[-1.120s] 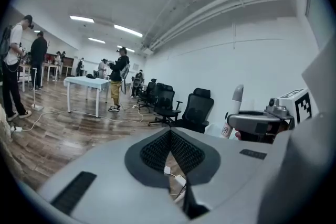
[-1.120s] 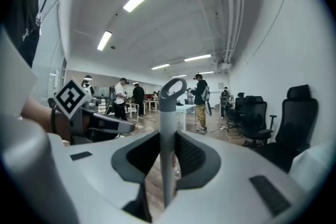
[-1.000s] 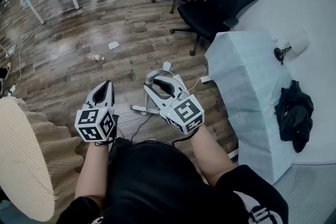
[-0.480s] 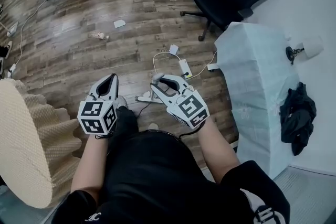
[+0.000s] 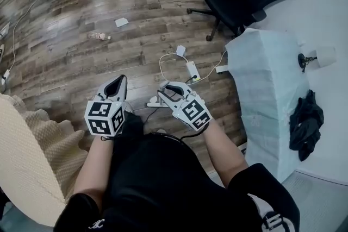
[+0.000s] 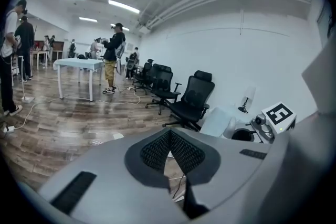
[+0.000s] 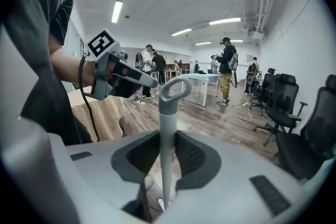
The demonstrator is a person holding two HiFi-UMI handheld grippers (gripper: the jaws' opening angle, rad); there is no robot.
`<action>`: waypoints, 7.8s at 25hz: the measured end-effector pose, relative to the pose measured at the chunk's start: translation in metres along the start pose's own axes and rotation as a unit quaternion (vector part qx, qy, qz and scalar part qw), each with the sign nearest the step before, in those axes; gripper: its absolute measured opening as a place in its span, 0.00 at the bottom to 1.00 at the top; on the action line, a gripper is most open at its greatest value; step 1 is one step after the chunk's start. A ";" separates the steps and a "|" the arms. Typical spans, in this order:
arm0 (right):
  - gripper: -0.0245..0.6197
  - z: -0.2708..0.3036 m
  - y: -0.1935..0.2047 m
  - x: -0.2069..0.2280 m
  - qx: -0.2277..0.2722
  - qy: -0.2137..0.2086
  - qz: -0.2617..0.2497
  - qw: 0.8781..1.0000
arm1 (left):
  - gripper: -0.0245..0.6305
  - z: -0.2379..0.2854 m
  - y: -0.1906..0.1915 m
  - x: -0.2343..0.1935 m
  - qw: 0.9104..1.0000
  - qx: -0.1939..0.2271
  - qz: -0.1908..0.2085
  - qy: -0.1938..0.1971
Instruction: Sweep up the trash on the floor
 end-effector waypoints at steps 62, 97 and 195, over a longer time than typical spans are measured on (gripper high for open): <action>0.19 0.037 -0.033 0.431 0.049 0.344 0.161 0.924 | 0.03 0.308 -0.195 -0.070 0.996 -0.018 0.049 0.065; 0.19 0.225 -0.097 0.405 0.000 0.217 0.089 0.972 | 0.03 0.223 -0.189 -0.186 0.998 -0.011 -0.038 -0.041; 0.19 0.507 -0.421 0.152 0.163 -0.133 -0.177 0.961 | 0.03 0.009 -0.140 -0.368 0.937 0.158 -0.169 -0.262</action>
Point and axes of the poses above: the fingertips, and each gripper's own axes: z forward along the fingers, x to its right, y out of its underside, the point moved 9 cm from there along -z, backward along the fingers, and after that the axes turned 11 degrees about y, right-handed, at the moved point
